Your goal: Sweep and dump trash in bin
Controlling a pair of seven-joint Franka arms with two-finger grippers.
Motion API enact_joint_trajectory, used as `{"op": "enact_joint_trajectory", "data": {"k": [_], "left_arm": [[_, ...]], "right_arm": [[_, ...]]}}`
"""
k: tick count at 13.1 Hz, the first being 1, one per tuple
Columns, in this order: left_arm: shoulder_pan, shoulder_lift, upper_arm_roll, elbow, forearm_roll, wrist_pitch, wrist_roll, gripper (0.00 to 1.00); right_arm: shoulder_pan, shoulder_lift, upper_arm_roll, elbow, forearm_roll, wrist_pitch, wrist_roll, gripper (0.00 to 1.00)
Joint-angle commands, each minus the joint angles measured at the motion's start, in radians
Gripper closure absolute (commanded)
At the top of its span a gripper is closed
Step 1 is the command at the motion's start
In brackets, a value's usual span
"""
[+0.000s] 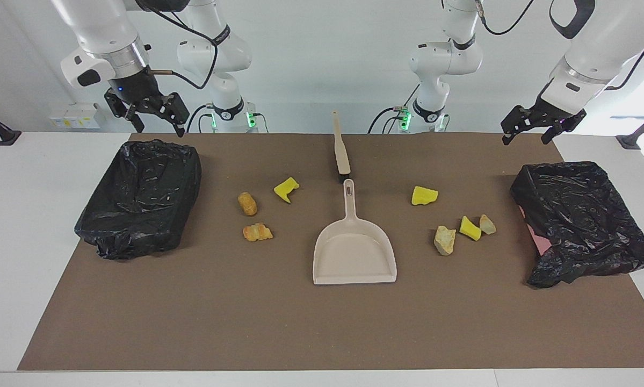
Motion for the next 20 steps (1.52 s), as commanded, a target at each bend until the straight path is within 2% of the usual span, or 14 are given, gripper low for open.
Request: {"op": "enact_joint_trajectory", "data": {"k": [1,14,17,20], "left_arm": [[0.005,-0.011,-0.001,-0.002,0.010,0.008,0.004,0.00],[-0.009,-0.029,-0.012,-0.023,-0.016,0.011,0.000,0.00],[-0.024,-0.115,-0.013,-0.203,-0.045,0.130,-0.003,0.00],[-0.080,-0.152,-0.013,-0.333,-0.045,0.230,-0.008,0.00]], "right_arm": [[-0.008,-0.007,0.000,-0.002,0.016,-0.008,-0.044,0.00],[-0.012,-0.015,-0.012,-0.017,0.015,-0.010,-0.043,0.00],[-0.014,-0.018,-0.012,-0.025,0.015,-0.007,-0.032,0.00],[-0.014,-0.024,-0.012,-0.033,0.015,-0.007,-0.037,0.00]]}}
